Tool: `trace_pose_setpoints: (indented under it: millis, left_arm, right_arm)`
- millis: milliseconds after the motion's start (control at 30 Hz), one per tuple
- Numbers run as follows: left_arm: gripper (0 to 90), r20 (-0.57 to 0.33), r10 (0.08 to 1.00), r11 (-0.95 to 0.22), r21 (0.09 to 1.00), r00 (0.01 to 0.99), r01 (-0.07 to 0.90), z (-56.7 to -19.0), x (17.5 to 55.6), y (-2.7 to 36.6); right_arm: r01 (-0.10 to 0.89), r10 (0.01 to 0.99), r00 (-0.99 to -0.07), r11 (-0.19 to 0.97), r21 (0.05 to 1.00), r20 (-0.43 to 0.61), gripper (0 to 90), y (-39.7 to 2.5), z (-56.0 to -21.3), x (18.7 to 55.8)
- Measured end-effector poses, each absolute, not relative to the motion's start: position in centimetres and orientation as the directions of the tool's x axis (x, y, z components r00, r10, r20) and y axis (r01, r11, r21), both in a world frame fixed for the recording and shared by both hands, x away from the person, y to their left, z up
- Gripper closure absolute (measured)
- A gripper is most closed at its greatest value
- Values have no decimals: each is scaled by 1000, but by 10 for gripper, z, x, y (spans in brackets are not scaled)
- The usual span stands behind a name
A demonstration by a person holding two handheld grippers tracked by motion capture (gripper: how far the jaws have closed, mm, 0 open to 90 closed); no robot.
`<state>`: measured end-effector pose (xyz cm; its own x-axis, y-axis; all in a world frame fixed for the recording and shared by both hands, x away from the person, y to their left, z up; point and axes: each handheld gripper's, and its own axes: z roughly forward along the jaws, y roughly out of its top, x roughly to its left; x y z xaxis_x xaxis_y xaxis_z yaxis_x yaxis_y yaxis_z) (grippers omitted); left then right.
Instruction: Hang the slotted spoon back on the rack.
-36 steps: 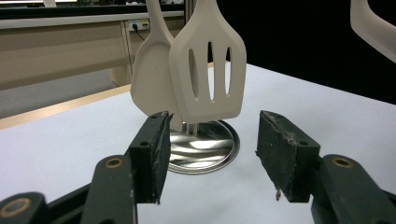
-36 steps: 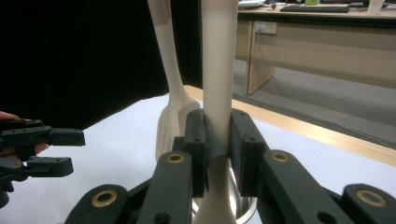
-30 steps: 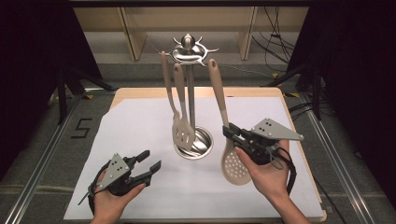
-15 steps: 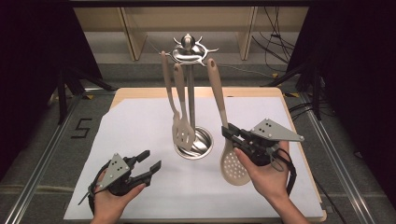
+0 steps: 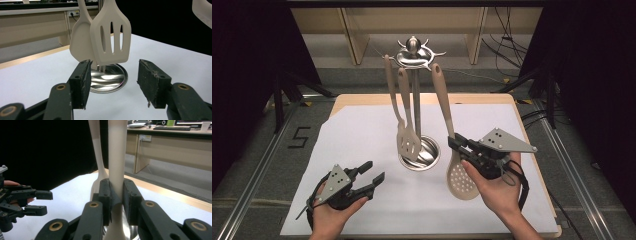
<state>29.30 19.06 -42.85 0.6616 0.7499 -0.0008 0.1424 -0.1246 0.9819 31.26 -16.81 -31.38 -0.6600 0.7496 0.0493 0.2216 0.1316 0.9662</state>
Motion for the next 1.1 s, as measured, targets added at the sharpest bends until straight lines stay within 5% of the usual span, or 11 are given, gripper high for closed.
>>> trace_pose_setpoints:
  millis: [1100]
  left_arm:
    - [438,-5,751,-121,982,660,144,-428,292,191]
  right_arm:
    - [263,745,-664,154,952,63,789,-159,-317,320]
